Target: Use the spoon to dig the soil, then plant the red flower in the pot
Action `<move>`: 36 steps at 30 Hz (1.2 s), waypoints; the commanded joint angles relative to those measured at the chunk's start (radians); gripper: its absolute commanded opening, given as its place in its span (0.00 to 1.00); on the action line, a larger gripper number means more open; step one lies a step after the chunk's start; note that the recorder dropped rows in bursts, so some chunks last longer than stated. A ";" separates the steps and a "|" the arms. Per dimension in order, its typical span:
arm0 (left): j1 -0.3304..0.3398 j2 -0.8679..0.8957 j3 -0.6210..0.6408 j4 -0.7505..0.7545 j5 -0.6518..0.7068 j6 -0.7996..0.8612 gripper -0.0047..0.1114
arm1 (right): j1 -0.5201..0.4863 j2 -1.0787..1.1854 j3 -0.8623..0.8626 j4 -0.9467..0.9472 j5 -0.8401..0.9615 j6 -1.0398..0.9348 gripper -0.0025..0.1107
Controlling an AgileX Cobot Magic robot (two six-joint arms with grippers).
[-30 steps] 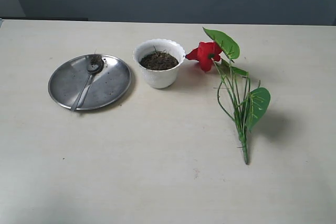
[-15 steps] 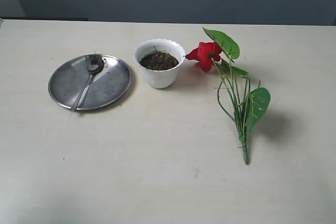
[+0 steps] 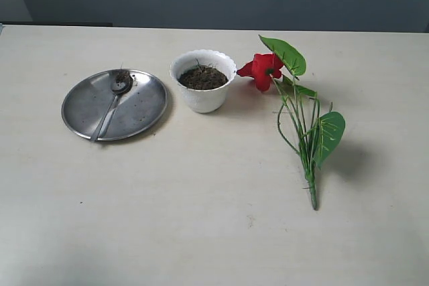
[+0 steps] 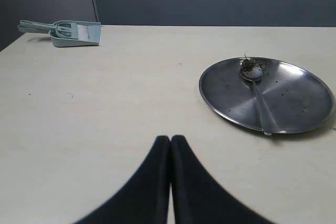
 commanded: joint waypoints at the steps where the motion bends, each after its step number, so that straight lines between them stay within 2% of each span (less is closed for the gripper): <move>1: -0.005 -0.006 0.005 -0.012 -0.017 0.000 0.04 | 0.002 -0.005 0.001 -0.001 -0.002 -0.001 0.02; 29: -0.005 -0.006 0.005 -0.012 -0.017 0.000 0.04 | 0.002 -0.005 0.001 -0.039 -0.013 -0.001 0.02; 32: -0.005 -0.006 0.005 -0.012 -0.017 0.000 0.04 | 0.002 -0.005 0.001 -0.016 -0.096 -0.001 0.02; 36: -0.005 -0.006 0.005 -0.012 -0.017 0.000 0.04 | 0.002 -0.005 0.001 0.153 -0.307 0.002 0.02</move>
